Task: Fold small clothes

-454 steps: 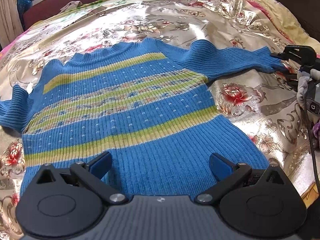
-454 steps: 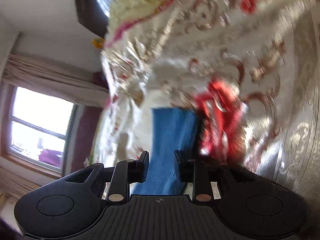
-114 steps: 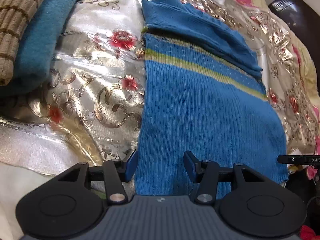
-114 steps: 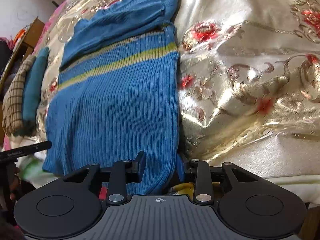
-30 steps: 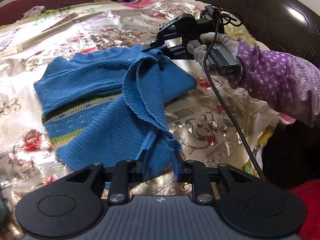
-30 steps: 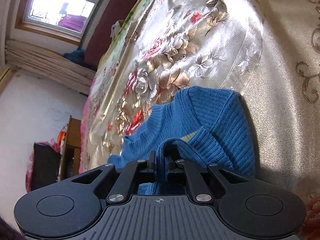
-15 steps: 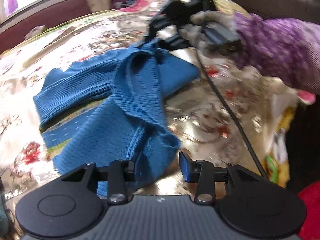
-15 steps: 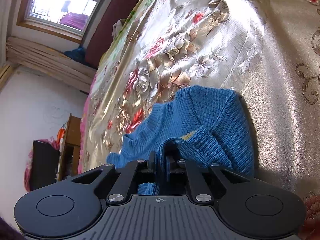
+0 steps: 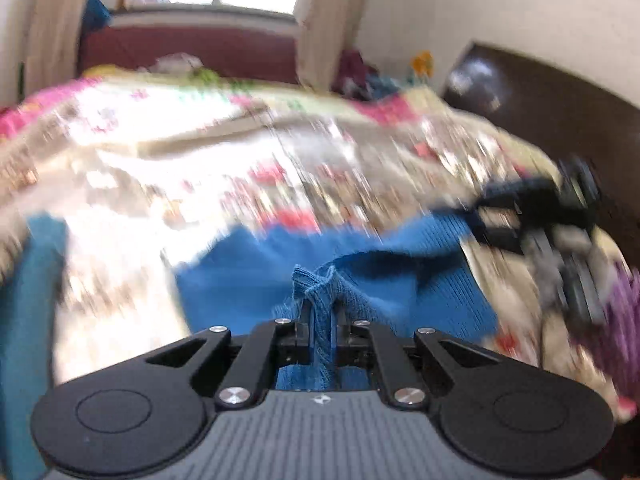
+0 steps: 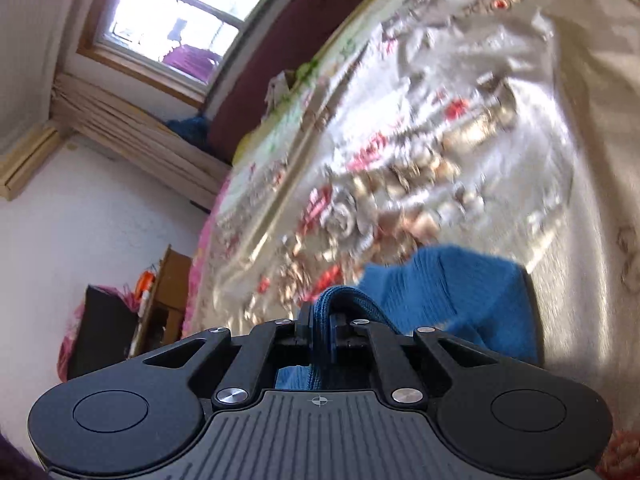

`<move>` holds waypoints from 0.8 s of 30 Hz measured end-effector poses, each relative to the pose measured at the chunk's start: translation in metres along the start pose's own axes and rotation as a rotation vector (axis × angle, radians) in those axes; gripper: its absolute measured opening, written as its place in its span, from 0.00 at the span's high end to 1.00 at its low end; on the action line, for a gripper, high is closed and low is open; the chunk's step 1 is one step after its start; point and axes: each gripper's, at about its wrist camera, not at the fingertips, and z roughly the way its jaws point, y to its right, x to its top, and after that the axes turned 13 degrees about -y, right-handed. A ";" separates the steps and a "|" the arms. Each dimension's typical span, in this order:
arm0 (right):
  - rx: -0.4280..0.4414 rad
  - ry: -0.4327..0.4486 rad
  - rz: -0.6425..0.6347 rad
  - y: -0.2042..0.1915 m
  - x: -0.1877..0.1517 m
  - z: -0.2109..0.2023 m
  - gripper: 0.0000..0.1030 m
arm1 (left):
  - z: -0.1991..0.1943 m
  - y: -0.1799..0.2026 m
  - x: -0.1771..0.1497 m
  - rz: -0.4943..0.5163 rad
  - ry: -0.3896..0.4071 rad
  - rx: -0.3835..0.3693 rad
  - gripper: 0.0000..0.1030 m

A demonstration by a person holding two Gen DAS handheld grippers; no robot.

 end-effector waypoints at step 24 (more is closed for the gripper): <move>-0.346 -0.046 -0.125 0.019 0.000 0.046 0.67 | 0.086 -0.077 0.012 -0.286 -0.107 0.063 0.58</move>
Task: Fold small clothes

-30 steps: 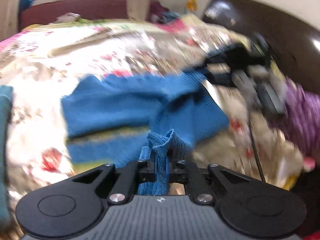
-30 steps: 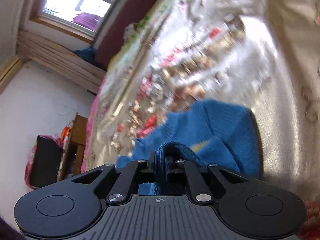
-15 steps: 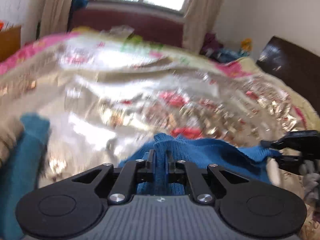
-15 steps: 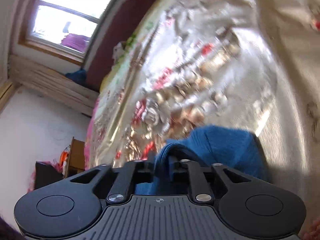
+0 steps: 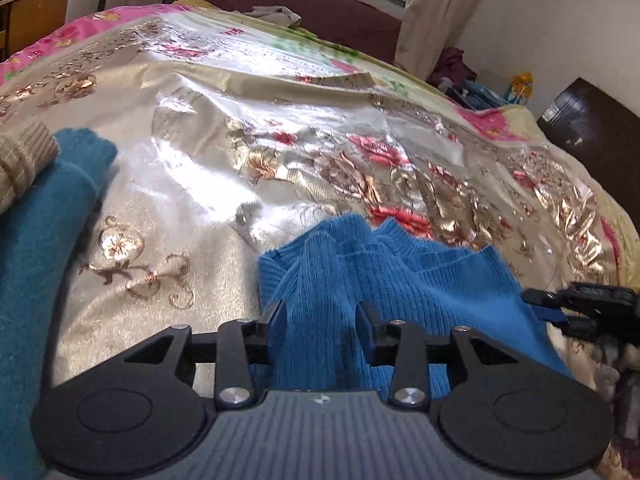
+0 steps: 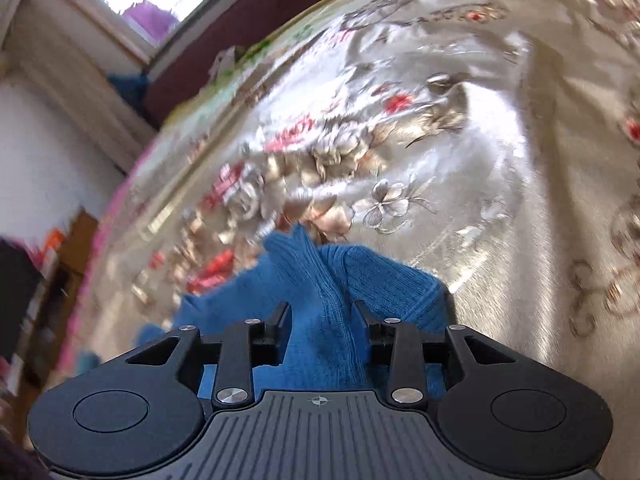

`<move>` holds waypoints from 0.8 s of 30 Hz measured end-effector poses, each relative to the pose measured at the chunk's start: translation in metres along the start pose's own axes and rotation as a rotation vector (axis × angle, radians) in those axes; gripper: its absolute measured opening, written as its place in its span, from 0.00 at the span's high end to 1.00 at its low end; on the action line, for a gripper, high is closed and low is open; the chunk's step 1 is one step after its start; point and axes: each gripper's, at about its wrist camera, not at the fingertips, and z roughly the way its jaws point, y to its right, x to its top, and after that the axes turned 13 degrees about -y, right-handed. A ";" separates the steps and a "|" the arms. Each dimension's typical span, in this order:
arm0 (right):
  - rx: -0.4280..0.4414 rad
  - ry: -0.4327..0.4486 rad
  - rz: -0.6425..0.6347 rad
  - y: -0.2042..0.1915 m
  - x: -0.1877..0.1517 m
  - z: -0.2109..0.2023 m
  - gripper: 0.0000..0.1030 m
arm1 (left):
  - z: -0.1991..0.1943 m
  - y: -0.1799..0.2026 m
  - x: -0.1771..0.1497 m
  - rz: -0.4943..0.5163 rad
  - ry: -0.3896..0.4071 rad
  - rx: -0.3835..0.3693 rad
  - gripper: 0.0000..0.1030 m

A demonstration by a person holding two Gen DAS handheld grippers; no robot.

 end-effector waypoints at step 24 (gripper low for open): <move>-0.090 0.056 0.050 0.042 -0.023 -0.020 0.93 | 0.001 -0.009 -0.013 -0.039 -0.007 0.016 0.50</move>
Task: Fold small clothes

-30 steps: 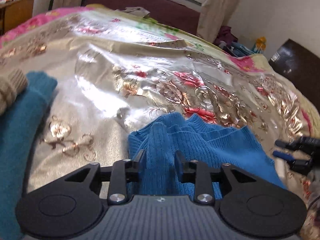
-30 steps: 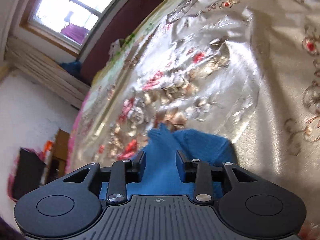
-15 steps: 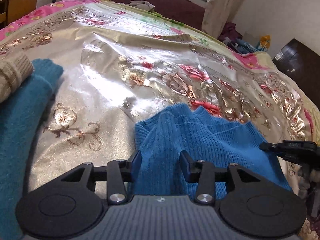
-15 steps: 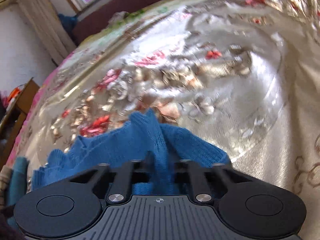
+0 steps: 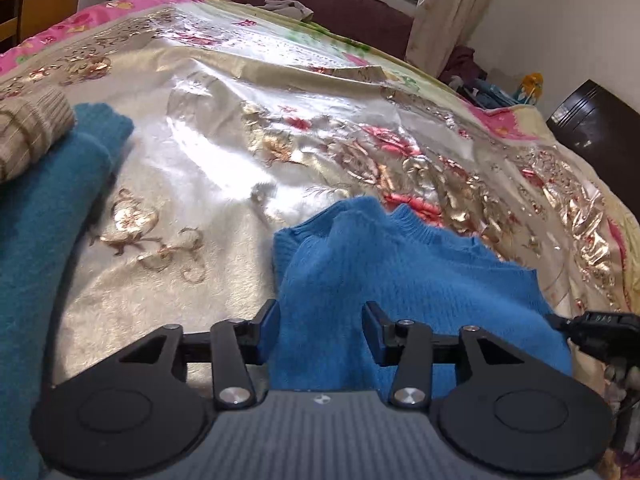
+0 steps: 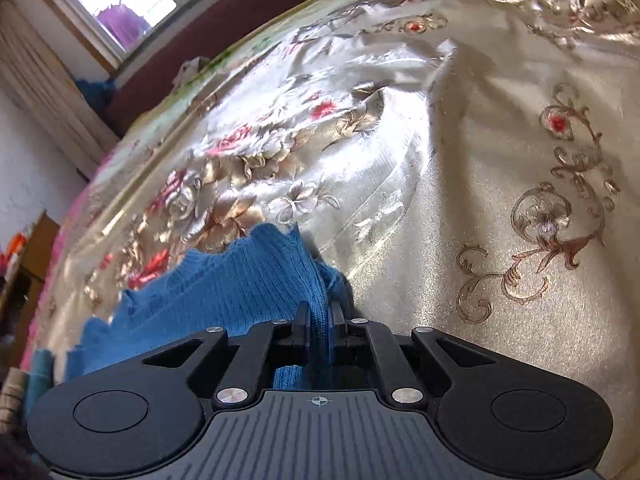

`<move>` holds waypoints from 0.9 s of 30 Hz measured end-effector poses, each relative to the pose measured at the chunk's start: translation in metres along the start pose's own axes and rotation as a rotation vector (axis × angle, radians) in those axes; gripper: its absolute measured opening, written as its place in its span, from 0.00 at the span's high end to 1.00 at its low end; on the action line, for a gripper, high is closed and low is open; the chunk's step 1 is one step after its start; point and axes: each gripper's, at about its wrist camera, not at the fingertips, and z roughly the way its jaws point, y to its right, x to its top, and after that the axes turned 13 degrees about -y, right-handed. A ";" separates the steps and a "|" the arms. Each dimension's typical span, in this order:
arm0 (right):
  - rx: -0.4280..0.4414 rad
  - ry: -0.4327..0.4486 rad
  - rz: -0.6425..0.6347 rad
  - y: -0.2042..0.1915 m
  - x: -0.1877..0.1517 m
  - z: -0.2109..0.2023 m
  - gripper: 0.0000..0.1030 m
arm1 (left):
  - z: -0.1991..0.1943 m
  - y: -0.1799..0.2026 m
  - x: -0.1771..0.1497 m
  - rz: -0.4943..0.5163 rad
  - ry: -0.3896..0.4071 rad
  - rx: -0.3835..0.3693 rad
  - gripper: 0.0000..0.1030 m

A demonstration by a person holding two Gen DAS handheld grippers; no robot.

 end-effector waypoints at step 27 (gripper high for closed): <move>-0.082 0.017 -0.020 -0.005 -0.010 -0.005 0.91 | 0.007 0.004 0.019 -0.025 0.054 0.018 0.77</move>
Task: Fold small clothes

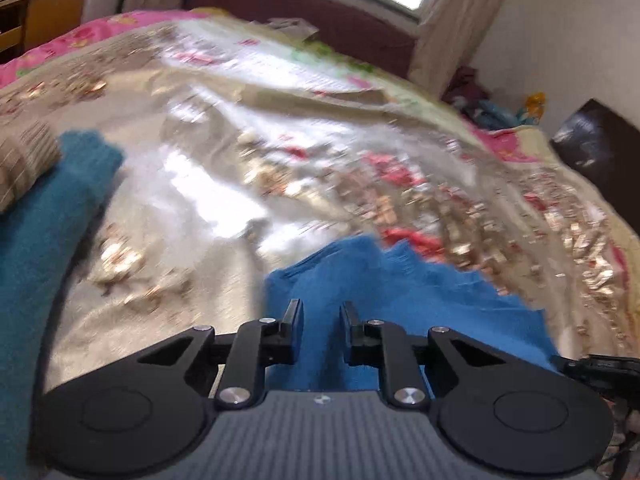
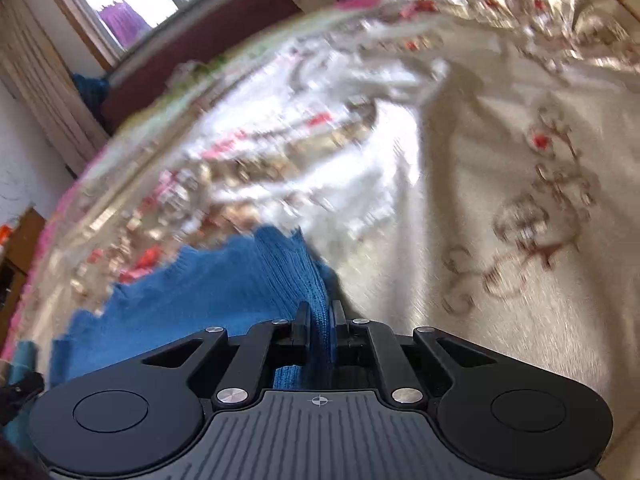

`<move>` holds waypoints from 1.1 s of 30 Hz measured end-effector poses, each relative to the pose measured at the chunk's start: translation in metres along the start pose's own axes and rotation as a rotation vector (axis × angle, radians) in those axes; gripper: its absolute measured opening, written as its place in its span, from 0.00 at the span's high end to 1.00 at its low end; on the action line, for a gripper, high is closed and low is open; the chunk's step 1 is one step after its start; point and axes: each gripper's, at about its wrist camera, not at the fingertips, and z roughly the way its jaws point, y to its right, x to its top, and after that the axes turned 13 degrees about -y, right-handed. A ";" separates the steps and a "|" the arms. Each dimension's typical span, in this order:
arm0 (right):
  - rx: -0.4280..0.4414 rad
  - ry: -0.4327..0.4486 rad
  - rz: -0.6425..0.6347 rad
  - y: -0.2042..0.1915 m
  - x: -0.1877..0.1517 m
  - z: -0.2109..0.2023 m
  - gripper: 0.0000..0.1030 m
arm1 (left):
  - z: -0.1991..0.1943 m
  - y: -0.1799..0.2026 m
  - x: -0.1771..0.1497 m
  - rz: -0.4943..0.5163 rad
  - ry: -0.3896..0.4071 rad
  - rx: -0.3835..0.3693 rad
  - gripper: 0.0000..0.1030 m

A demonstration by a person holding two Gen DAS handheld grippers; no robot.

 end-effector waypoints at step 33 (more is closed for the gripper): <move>-0.017 -0.303 -0.700 -0.332 -0.065 0.086 0.69 | -0.011 -0.025 -0.075 -0.144 -0.001 -0.081 0.69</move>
